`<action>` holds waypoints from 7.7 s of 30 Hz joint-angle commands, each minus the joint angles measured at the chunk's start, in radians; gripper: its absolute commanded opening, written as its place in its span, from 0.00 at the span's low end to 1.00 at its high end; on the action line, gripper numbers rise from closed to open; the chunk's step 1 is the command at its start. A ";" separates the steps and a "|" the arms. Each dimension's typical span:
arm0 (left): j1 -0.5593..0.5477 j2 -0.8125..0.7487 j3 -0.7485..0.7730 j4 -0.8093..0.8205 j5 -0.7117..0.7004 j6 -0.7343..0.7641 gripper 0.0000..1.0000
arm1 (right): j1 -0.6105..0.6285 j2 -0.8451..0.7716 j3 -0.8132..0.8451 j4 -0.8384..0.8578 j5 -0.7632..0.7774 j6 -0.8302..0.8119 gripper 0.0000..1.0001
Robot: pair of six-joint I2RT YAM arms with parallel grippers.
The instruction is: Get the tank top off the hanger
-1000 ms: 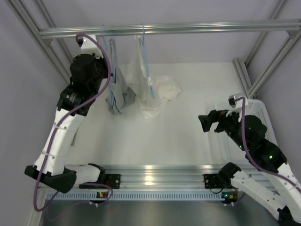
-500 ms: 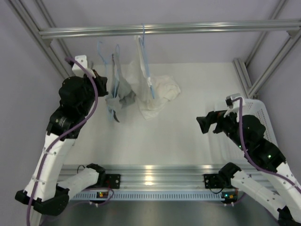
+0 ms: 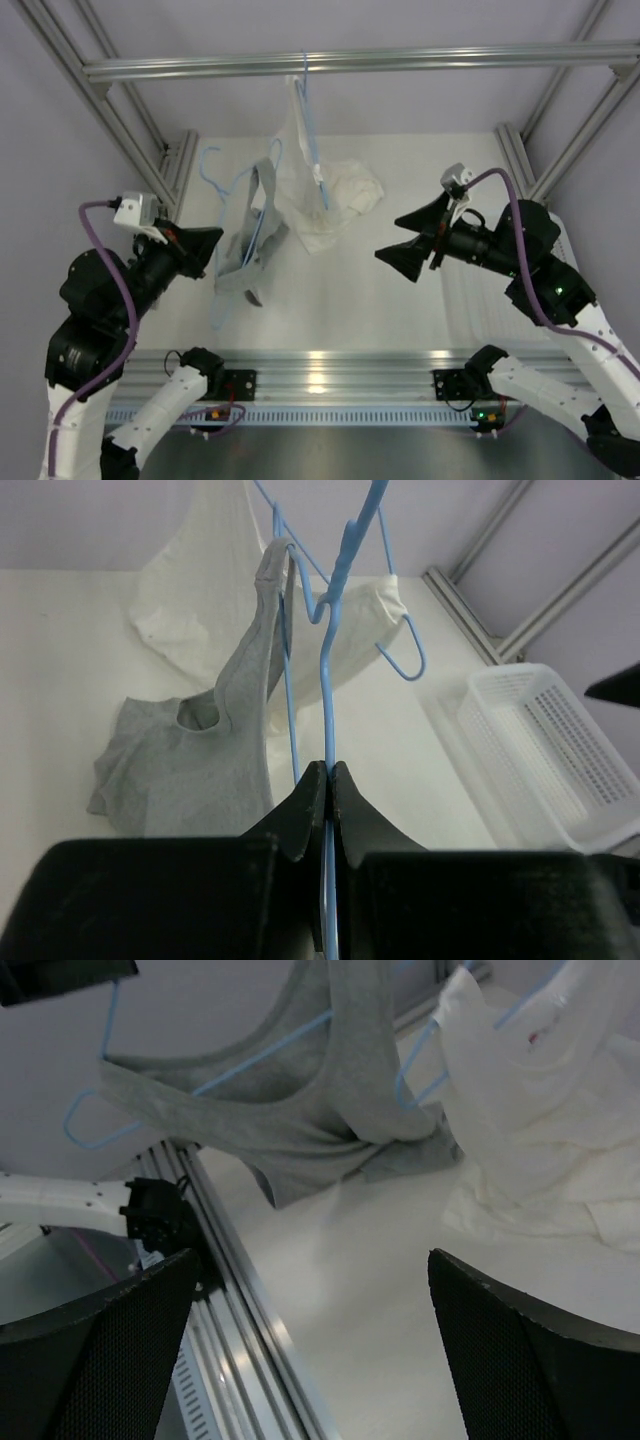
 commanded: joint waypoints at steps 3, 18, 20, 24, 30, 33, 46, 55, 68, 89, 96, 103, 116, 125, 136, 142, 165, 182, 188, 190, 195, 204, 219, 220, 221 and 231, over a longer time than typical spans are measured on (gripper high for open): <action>0.000 -0.064 0.059 -0.170 0.156 -0.034 0.00 | 0.086 0.188 0.202 0.166 -0.178 0.006 0.91; 0.000 -0.078 0.205 -0.364 0.311 -0.027 0.00 | 0.380 0.543 0.385 0.215 0.242 -0.078 0.69; 0.000 -0.078 0.202 -0.356 0.322 -0.030 0.00 | 0.386 0.572 0.394 0.237 0.245 -0.083 0.68; 0.004 -0.081 0.203 -0.336 0.339 -0.037 0.00 | 0.417 0.609 0.401 0.247 0.358 -0.103 0.69; 0.005 -0.078 0.202 -0.320 0.349 -0.043 0.00 | 0.418 0.614 0.364 0.309 0.347 -0.089 0.71; 0.008 -0.078 0.199 -0.309 0.351 -0.048 0.00 | 0.421 0.614 0.361 0.336 0.313 -0.071 0.68; 0.011 -0.076 0.200 -0.283 0.314 -0.048 0.00 | 0.421 0.600 0.264 0.401 0.264 -0.014 0.64; 0.011 -0.081 0.194 -0.276 0.329 -0.050 0.00 | 0.421 0.609 0.253 0.444 0.247 0.008 0.25; 0.011 -0.087 0.157 -0.287 0.294 -0.020 0.00 | 0.420 0.519 0.206 0.464 0.502 0.011 0.00; 0.013 -0.111 0.205 -0.324 0.284 -0.007 0.00 | 0.412 0.496 0.226 0.376 0.770 0.006 0.00; 0.011 -0.125 0.218 -0.352 0.282 0.003 0.00 | 0.409 0.491 0.240 0.362 0.756 0.000 0.00; -0.004 -0.157 0.223 -0.399 0.242 0.019 0.00 | 0.409 0.452 0.249 0.358 0.675 0.006 0.00; -0.027 -0.161 0.231 -0.375 0.339 0.033 0.00 | 0.397 0.435 0.267 0.267 0.744 -0.014 0.00; -0.032 -0.174 0.209 -0.341 0.383 0.033 0.00 | 0.375 0.410 0.260 0.231 0.750 -0.025 0.00; -0.033 -0.173 0.194 -0.306 0.412 0.045 0.00 | 0.348 0.407 0.249 0.224 0.634 -0.031 0.00; -0.032 -0.182 0.191 -0.301 0.440 0.078 0.00 | 0.309 0.399 0.246 0.205 0.537 -0.005 0.00; -0.032 -0.226 0.093 -0.035 0.141 -0.066 0.00 | 0.276 0.333 0.049 0.353 0.316 0.104 0.00; -0.029 -0.279 -0.407 0.807 0.179 0.045 0.00 | 0.325 0.387 0.157 0.470 -0.136 0.236 0.00; -0.030 -0.320 -0.496 0.961 0.075 0.078 0.00 | 0.354 0.411 0.084 0.402 -0.043 0.213 0.00; -0.030 -0.328 -0.499 1.006 0.012 0.076 0.00 | 0.357 0.427 0.043 0.399 0.004 0.199 0.00; -0.030 -0.352 -0.571 1.144 -0.103 0.065 0.00 | 0.387 0.547 -0.052 0.517 0.014 0.273 0.00; -0.030 -0.338 -0.636 1.250 -0.109 0.053 0.00 | 0.547 0.795 0.043 0.501 0.363 0.222 0.00; -0.030 -0.487 -0.470 0.580 -0.306 0.064 0.00 | 0.298 0.341 -0.385 0.401 0.706 0.187 0.06; -0.030 -0.474 -0.453 0.538 -0.304 0.062 0.00 | 0.306 0.330 -0.395 0.415 0.657 0.182 0.16; -0.030 -0.464 -0.441 0.520 -0.303 0.061 0.00 | 0.311 0.324 -0.406 0.418 0.643 0.176 0.31; -0.030 -0.199 -0.253 0.349 -0.350 0.065 0.00 | 0.312 0.316 -0.449 0.418 0.650 0.179 0.56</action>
